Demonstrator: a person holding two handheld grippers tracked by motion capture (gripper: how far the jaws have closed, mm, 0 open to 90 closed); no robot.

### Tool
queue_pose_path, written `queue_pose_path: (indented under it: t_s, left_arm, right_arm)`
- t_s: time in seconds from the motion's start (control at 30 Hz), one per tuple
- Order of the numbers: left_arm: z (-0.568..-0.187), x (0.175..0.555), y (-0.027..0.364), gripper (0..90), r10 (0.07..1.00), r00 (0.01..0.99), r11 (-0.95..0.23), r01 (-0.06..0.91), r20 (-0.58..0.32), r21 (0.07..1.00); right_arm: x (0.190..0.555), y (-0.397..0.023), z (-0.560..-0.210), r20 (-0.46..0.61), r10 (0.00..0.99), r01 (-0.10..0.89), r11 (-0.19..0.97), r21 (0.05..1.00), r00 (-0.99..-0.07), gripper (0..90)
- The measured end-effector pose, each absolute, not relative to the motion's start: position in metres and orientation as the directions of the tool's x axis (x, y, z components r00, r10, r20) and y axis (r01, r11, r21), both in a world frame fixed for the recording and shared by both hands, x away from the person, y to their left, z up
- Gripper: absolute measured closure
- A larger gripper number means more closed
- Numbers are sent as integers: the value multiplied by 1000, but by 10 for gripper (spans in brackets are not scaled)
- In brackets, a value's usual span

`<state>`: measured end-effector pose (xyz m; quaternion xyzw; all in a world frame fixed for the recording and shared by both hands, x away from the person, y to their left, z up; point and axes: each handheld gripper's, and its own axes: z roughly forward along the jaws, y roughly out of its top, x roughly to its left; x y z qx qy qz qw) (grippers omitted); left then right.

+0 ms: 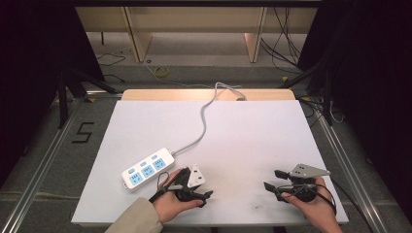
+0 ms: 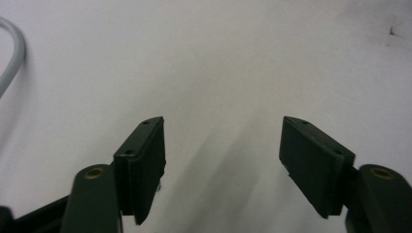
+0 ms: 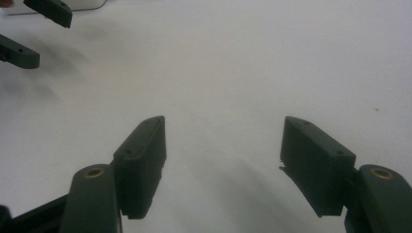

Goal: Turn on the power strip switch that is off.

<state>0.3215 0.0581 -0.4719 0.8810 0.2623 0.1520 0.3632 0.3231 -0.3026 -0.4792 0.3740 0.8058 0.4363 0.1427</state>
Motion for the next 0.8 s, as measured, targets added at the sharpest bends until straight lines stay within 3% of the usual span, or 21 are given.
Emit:
queue_pose_path:
  t_s: [0.23,0.3,0.8]
  left_arm:
    - [-462,321,64,807,590,800,-601,350,104,718]
    - [-459,321,66,878,600,793,-603,363,104,710]
    - [-449,322,78,897,646,757,-591,414,98,693]
  right_arm:
    - [323,-303,-479,94,727,478,342,809,-680,340]
    - [322,-303,-479,94,727,478,343,809,-680,340]
    - [323,-303,-479,95,726,478,343,809,-681,337]
